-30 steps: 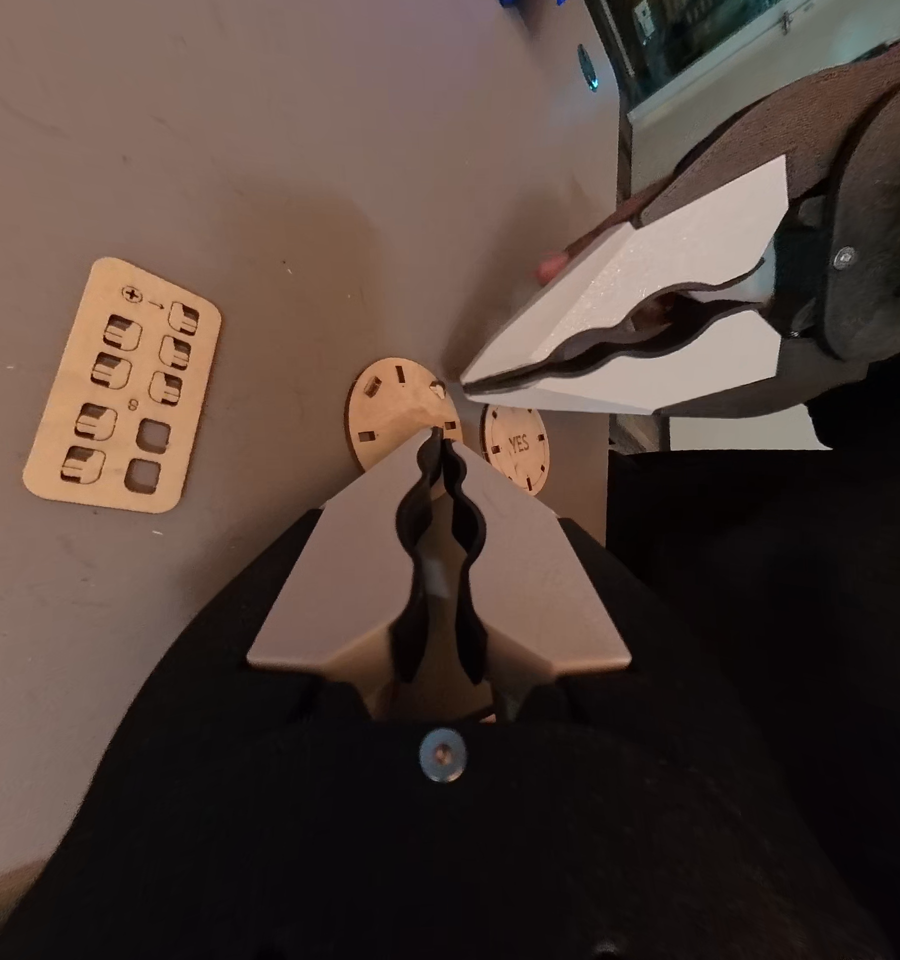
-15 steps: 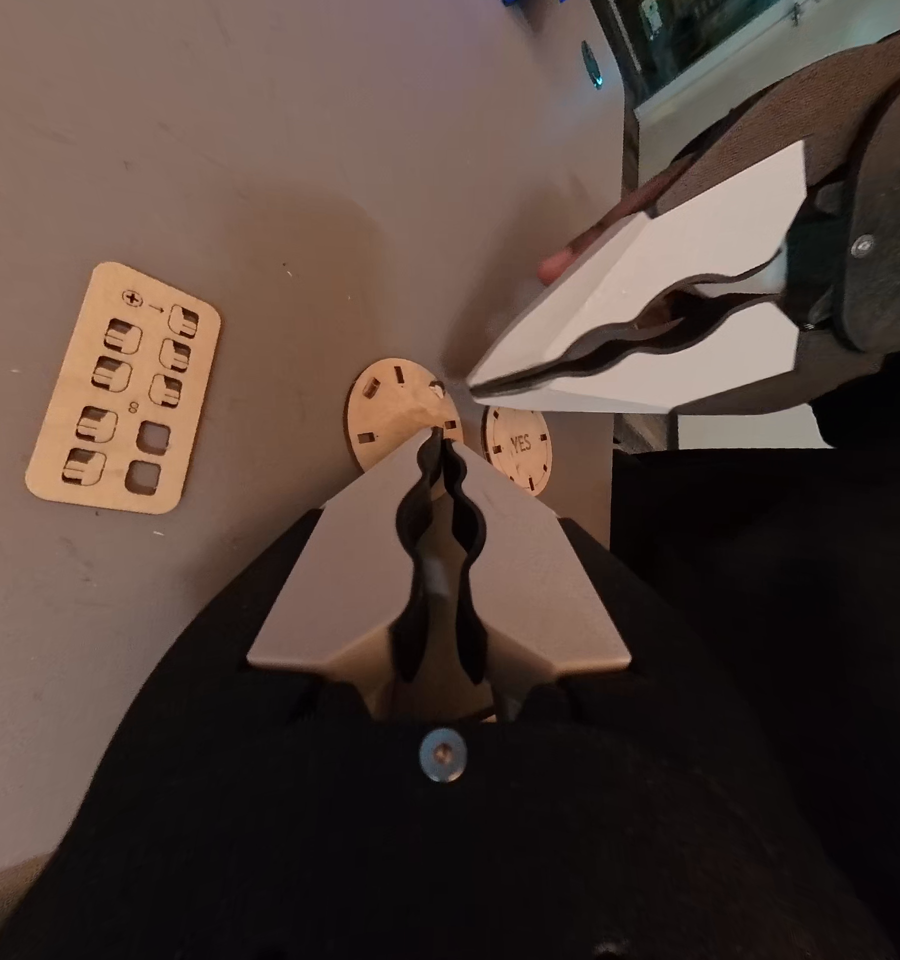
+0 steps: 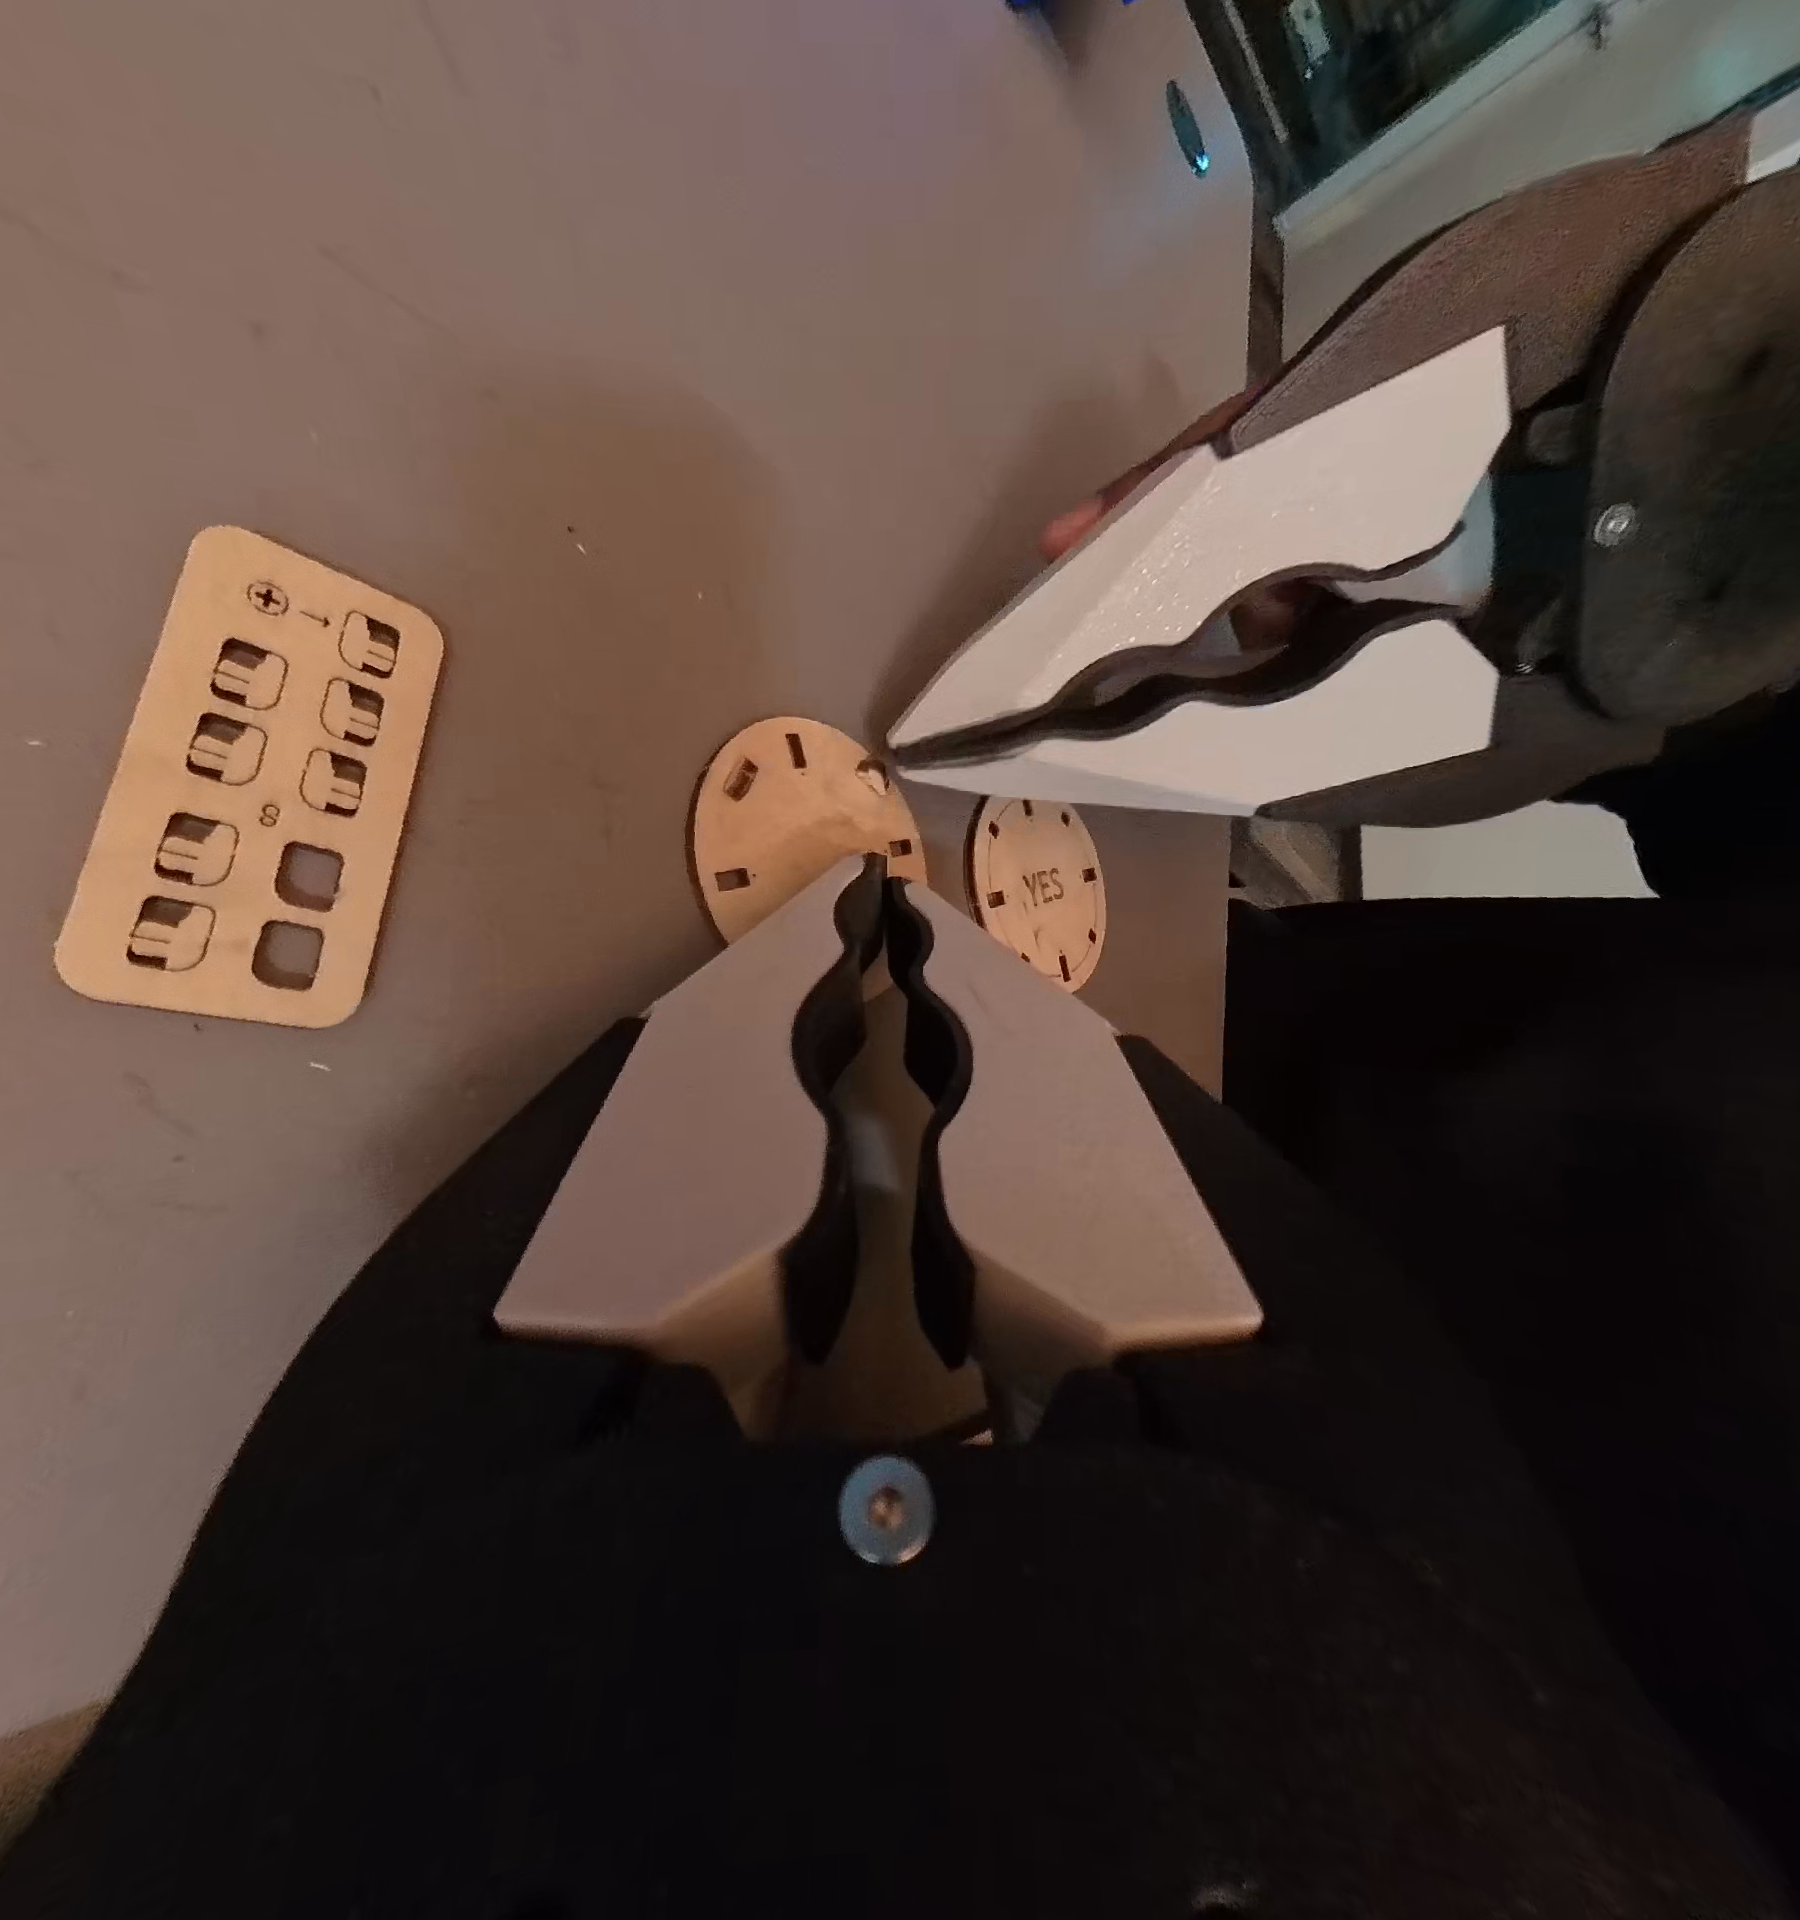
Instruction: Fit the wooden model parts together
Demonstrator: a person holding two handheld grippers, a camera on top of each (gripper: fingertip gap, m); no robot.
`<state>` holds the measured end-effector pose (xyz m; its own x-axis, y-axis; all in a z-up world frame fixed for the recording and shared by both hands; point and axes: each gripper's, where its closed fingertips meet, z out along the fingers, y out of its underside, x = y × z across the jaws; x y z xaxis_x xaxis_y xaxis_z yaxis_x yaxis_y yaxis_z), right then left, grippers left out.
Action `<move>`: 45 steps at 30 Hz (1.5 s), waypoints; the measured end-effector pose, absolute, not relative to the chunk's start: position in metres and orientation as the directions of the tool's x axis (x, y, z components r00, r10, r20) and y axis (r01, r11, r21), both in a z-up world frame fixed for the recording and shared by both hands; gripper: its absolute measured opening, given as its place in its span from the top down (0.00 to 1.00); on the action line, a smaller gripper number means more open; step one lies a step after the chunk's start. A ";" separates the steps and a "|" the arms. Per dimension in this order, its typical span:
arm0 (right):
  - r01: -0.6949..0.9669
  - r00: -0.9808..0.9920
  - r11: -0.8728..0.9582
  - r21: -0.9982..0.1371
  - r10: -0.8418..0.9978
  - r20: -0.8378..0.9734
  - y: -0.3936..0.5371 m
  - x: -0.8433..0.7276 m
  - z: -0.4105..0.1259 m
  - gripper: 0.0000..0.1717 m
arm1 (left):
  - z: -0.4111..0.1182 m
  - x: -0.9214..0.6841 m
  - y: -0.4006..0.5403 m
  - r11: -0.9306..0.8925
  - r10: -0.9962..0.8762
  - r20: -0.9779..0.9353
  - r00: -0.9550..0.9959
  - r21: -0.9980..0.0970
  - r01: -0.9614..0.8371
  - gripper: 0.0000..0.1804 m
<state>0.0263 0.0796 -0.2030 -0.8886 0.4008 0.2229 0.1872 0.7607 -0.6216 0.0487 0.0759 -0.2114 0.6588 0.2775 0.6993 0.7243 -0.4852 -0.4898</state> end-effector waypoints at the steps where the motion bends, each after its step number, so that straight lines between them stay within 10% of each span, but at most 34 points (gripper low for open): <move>1: 0.185 -0.886 0.747 -0.638 0.407 0.220 0.078 0.026 -0.198 1.00 | -0.211 0.049 0.076 -0.484 0.276 0.702 0.656 -0.488 0.726 1.00; 22: 0.177 -0.875 0.677 -0.715 0.441 0.201 0.070 0.021 -0.183 1.00 | -0.212 0.048 0.075 -0.487 0.280 0.698 0.659 -0.488 0.724 1.00; 30: -0.150 -0.803 -0.210 -0.966 0.596 -0.004 0.046 -0.007 -0.048 1.00 | -0.211 0.048 0.075 -0.487 0.277 0.699 0.659 -0.489 0.724 1.00; 45: -0.036 -0.769 -0.278 -0.960 0.621 -0.151 0.016 -0.050 -0.074 1.00 | -0.211 0.049 0.075 -0.480 0.270 0.720 0.640 -0.475 0.738 1.00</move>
<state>-0.0500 0.0156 -0.0744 -0.7693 0.6208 -0.1507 -0.0361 -0.2777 -0.9600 0.0486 0.0752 -0.2113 0.6396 0.2702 0.7197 0.7375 -0.4797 -0.4753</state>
